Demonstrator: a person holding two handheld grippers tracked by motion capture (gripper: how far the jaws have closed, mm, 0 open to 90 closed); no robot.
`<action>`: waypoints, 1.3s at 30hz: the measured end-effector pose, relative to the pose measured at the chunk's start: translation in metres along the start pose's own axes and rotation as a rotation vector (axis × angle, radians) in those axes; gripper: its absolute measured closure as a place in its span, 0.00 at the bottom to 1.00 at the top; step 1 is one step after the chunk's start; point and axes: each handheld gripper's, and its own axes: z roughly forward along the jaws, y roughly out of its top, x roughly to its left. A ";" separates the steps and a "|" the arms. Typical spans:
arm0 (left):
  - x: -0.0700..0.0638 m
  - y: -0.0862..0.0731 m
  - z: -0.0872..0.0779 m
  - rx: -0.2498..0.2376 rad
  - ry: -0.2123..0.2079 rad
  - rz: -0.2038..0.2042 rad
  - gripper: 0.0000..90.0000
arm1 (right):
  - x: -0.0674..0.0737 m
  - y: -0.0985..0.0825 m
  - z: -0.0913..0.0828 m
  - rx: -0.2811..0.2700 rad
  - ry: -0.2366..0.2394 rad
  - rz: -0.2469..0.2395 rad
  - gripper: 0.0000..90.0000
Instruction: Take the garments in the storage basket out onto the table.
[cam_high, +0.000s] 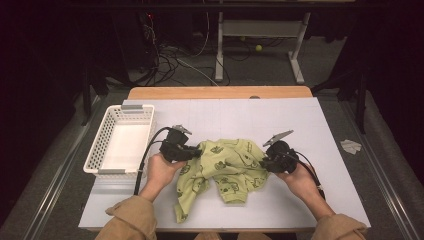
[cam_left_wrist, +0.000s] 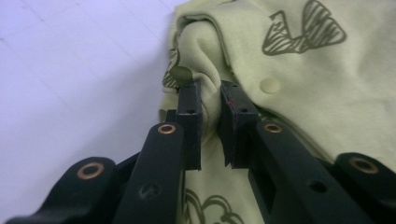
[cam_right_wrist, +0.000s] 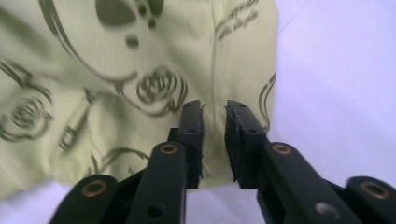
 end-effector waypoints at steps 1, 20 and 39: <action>-0.002 -0.001 0.000 0.002 -0.011 0.001 0.84 | 0.000 0.002 -0.003 -0.014 0.005 0.009 0.84; -0.036 -0.019 0.013 0.056 -0.069 0.100 0.81 | 0.048 0.046 0.029 0.073 0.073 -0.080 0.80; 0.018 -0.006 0.018 0.091 0.015 -0.125 0.60 | 0.047 0.025 0.023 0.107 0.073 -0.138 1.00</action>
